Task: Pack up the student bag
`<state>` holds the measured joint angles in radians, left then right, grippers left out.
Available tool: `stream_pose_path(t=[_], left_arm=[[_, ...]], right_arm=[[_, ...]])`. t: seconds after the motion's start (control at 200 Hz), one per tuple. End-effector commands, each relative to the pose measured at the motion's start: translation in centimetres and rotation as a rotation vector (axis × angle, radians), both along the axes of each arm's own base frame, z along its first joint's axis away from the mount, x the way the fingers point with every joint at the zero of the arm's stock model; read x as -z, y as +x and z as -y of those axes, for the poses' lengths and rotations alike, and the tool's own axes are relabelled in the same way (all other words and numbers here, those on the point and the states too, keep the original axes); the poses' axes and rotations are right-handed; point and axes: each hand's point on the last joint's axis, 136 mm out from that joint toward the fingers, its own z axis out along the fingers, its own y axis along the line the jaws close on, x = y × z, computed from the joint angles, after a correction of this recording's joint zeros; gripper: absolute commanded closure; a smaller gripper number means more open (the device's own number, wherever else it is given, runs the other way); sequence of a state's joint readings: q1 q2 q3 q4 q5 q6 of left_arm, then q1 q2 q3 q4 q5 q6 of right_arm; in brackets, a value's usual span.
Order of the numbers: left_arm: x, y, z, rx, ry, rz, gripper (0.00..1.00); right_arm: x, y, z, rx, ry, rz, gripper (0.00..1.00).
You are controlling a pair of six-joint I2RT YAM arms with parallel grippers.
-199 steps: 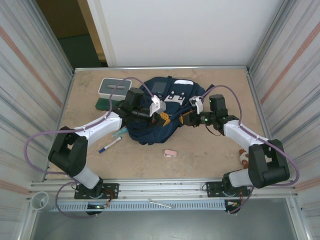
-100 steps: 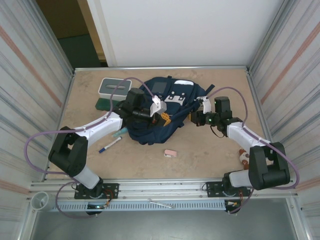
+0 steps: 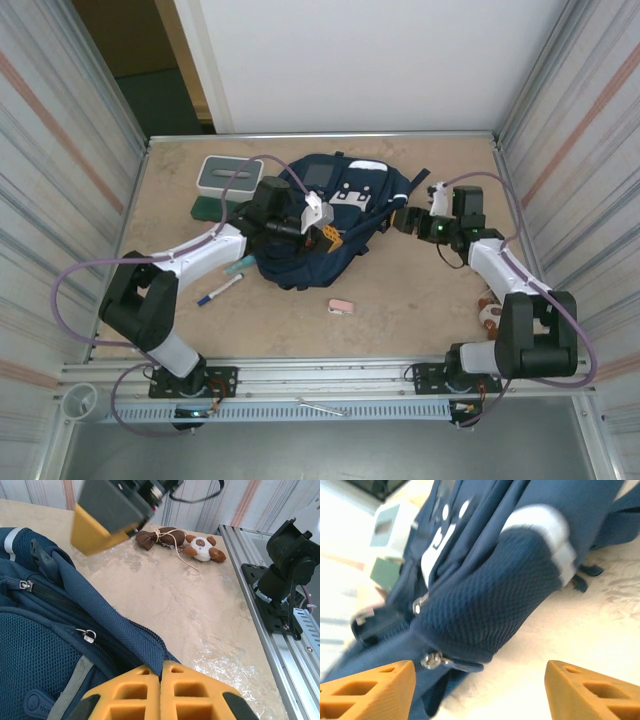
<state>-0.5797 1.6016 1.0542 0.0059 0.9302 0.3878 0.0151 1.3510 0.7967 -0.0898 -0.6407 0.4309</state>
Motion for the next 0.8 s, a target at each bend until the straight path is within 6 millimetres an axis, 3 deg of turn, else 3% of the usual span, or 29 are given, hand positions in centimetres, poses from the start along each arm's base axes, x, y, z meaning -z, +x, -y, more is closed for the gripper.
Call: stream_pose_path(t=[0.0,0.215,0.291,0.346,0.451,0.506,0.636,0.797], left_arm=[[-3.5,-0.1,1.2,0.072,-0.104,0.106,1.00],[-3.0,-0.1,1.7,0.079,-0.096,0.101,1.00],[-2.6,0.1,1.9,0.078,-0.089,0.096,1.00],[-2.5,0.2,2.1,0.076,-0.085,0.095,1.00],[-1.4,1.1,2.6,0.059,-0.054,0.082,1.00],[-0.5,2.3,2.9,0.024,-0.015,0.069,1.00],[1.4,5.8,3.5,-0.081,0.088,0.047,1.00],[2.6,9.8,2.4,-0.240,0.176,0.055,0.99]], right_arm=[[-0.8,2.2,0.6,0.119,0.152,-0.126,0.23],[1.9,7.8,0.0,0.208,0.193,-0.236,0.20],[3.8,9.0,-0.1,0.216,0.146,-0.277,0.27],[5.0,9.3,0.4,0.225,0.102,-0.291,0.39],[6.0,8.5,2.7,0.280,0.050,-0.284,0.75],[6.2,7.6,4.1,0.328,0.023,-0.273,0.86],[6.1,5.4,6.9,0.421,-0.042,-0.238,0.88],[7.4,3.4,6.6,0.393,-0.074,-0.268,0.88]])
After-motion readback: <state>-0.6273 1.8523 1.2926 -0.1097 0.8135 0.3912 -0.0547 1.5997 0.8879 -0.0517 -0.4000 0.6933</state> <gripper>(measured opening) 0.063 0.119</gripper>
